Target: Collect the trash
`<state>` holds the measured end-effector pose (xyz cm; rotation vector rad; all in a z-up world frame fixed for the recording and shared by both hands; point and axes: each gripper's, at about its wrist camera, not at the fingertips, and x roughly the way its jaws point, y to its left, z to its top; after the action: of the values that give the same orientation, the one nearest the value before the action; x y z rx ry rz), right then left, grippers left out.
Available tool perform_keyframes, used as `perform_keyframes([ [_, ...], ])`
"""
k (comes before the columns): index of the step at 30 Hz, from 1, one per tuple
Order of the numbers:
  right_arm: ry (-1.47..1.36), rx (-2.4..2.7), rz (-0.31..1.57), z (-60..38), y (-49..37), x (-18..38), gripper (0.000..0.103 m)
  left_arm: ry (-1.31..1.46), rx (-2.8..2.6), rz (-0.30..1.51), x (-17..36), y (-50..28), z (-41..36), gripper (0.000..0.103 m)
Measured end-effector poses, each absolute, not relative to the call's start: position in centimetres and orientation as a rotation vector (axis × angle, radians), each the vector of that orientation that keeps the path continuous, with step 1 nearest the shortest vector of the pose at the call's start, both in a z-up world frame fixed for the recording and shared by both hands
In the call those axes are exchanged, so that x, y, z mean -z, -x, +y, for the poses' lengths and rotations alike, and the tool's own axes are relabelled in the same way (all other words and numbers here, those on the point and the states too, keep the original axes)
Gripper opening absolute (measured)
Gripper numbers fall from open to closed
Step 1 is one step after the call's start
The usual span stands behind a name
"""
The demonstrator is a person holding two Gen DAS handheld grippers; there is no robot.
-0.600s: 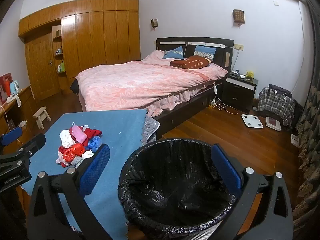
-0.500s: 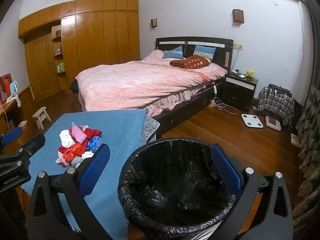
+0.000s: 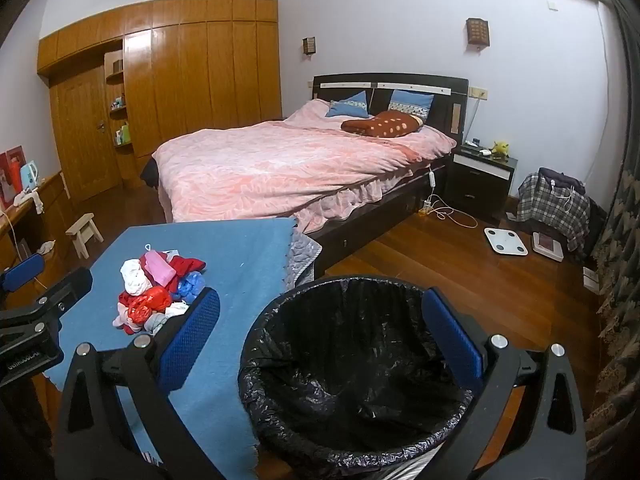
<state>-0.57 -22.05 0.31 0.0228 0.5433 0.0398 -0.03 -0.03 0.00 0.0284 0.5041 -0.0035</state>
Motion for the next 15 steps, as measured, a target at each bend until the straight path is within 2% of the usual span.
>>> perform_keyframes([
  [15, -0.024, -0.04, 0.545, -21.98, 0.54, -0.29, 0.098, -0.028, 0.004, 0.507, 0.0, 0.06, 0.01, 0.097],
])
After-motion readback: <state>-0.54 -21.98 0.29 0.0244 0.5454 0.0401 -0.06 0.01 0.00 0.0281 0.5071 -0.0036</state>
